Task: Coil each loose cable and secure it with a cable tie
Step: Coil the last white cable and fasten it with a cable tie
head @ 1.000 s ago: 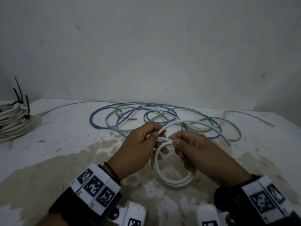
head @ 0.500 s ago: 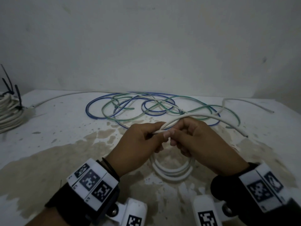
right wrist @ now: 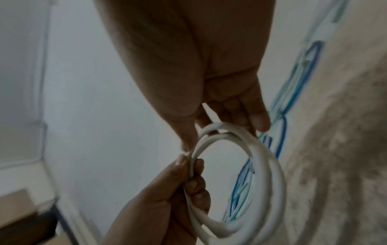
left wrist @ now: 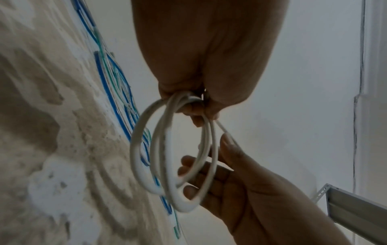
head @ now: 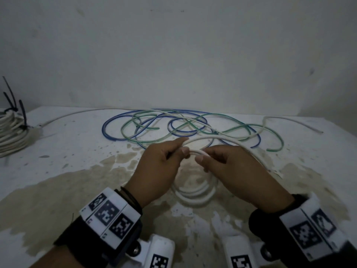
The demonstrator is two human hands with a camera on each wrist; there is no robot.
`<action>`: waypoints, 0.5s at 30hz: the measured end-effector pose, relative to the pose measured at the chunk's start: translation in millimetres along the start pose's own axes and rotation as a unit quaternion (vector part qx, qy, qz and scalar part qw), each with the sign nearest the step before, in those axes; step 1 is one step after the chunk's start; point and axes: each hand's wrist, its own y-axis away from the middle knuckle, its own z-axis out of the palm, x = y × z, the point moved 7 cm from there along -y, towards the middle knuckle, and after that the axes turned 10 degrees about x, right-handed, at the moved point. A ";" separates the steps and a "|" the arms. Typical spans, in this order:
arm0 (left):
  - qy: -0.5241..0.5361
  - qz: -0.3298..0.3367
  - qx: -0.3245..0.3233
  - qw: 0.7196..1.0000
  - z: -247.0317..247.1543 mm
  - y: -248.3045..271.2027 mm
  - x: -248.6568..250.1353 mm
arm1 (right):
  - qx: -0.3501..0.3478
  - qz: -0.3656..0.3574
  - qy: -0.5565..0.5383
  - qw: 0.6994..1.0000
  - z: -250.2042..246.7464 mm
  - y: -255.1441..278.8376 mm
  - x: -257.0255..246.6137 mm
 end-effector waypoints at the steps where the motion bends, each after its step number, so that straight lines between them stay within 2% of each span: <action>1: -0.011 0.001 0.022 1.000 -3.5 -1.4 -1.6 | 0.017 -0.027 0.068 0.997 -1.9 2.4 -5.5; 2: -0.024 0.000 0.038 0.999 -6.4 -2.5 -4.8 | 0.045 -0.059 0.110 0.991 -5.1 5.2 -14.1; 4: -0.041 -0.021 0.051 0.998 -9.9 -4.1 -12.4 | 0.138 -0.148 0.087 0.976 -16.4 10.1 -35.3; 6: -0.049 -0.033 0.037 0.998 -8.4 -2.8 -15.4 | 0.215 -0.229 0.084 0.945 -22.4 11.8 -44.6; 7: -0.049 -0.029 0.024 0.998 -5.7 -1.0 -13.3 | 0.228 -0.242 0.104 0.937 -20.0 9.4 -41.6; 10: -0.021 -0.015 0.021 0.999 -1.8 2.3 -4.6 | 0.199 -0.212 0.122 0.949 -12.4 1.6 -20.5; 13: 0.029 -0.032 0.042 0.998 -0.2 4.4 -4.5 | 0.140 -0.128 0.046 0.981 -10.8 -4.1 -3.1; 15: 0.059 -0.042 0.050 0.996 1.6 6.4 -3.9 | 0.114 -0.065 -0.004 0.991 -9.5 -7.0 4.7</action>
